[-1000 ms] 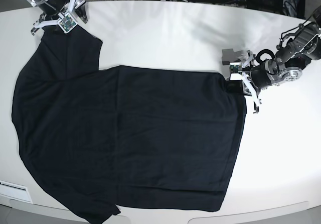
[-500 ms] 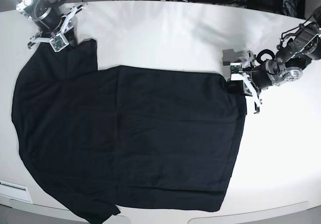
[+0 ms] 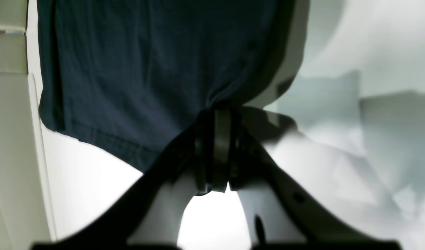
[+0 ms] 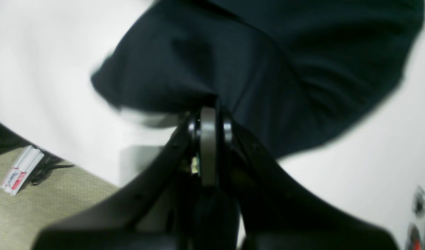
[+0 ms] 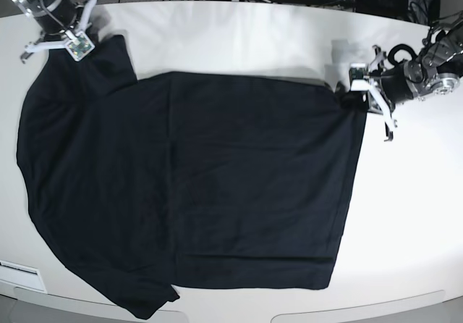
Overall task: Fold the T-shirt properly
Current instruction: 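Pull the grasped shoulder corners apart to straighten the black shirt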
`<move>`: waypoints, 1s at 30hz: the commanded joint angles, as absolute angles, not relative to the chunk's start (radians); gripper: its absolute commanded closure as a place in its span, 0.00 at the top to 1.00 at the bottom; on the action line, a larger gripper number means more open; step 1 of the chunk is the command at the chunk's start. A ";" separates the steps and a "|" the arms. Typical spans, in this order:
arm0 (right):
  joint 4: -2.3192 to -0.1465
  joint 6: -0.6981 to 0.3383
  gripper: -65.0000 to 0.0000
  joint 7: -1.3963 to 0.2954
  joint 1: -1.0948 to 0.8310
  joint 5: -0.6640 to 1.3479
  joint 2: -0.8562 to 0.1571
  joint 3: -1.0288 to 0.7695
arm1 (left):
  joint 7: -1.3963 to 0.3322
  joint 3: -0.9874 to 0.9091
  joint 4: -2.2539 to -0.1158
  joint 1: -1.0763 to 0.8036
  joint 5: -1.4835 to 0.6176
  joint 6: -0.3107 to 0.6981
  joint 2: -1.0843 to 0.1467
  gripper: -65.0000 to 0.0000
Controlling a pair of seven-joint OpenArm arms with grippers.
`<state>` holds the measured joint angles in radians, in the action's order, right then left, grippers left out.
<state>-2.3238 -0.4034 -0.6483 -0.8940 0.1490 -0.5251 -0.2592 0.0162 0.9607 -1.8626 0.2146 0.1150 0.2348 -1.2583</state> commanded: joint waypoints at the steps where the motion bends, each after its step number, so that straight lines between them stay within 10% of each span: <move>1: -2.355 -0.400 0.00 -0.637 -0.926 0.154 -0.535 -0.291 | 0.018 0.950 -1.901 0.210 0.114 0.223 -1.301 0.00; 21: -2.356 -0.377 0.00 -0.648 -1.266 0.104 -0.535 -0.375 | -0.137 0.950 -2.311 -0.038 0.180 0.218 -1.553 0.00; 30: -2.356 -0.336 0.00 -0.534 -1.098 0.027 -0.580 -0.375 | -0.264 0.949 -2.312 -0.035 0.452 -0.048 -1.522 0.00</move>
<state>-2.3428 -0.3553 -0.5499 -1.0901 0.0349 -0.5674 -0.3672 -0.2699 0.9562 -2.3020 -0.0410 0.4427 -0.0349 -1.4956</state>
